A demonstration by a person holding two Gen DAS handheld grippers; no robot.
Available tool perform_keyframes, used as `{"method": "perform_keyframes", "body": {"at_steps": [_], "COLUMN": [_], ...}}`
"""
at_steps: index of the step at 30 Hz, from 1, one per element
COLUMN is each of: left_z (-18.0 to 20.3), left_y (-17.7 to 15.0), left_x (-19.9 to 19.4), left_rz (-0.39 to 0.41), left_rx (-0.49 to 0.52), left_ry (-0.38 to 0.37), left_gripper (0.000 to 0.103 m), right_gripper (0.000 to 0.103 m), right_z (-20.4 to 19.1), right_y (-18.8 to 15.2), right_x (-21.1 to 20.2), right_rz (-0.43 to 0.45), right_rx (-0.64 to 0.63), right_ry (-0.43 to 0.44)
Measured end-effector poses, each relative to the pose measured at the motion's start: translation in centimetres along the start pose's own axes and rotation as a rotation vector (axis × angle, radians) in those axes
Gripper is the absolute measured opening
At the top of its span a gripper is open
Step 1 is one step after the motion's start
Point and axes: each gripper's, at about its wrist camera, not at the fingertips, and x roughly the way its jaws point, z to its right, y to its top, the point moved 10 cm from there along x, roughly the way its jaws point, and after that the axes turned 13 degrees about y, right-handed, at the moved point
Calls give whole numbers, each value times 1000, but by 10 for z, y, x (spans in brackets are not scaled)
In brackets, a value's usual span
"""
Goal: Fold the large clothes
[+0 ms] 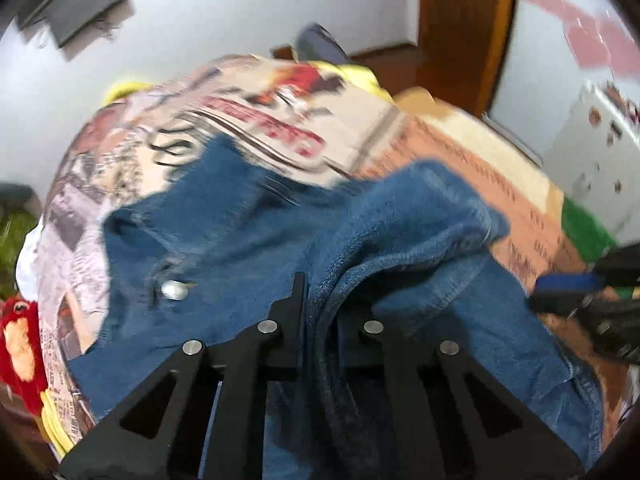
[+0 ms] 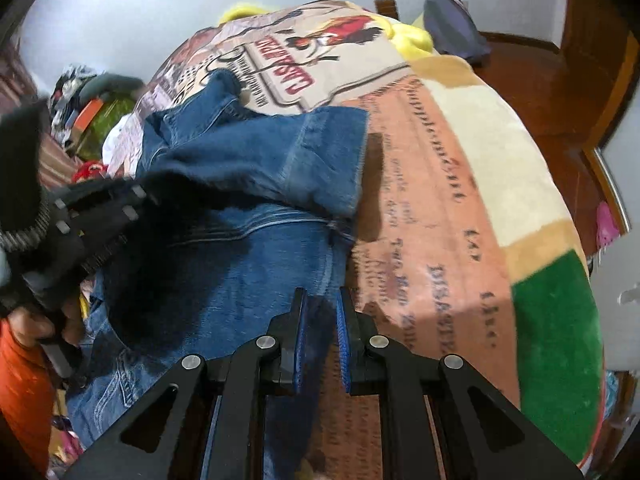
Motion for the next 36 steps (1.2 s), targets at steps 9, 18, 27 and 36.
{"method": "perform_keyframes", "body": {"at_steps": [9,18,27,36], "left_z": [-103,-145,-161,-172], "left_y": [-2,-122,-192,-227], "left_x": [-43,4,11,3], "left_rz": [102,-106,-155,-190], "left_rx": [-176,-309,-392,-477], "left_ry": [69,30,28,-10], "left_gripper": [10,26,51,59], "right_gripper": [9,9,9,9], "right_z": [-14,-22,-23,-23], "right_y": [-7,-17,-22,-21], "right_x": [26,36,41,42], "right_rz": [-40,-73,-80,-80], "right_rx": [-111,-160,-188,-192], "right_ry": [-93,-163,-201,-207]}}
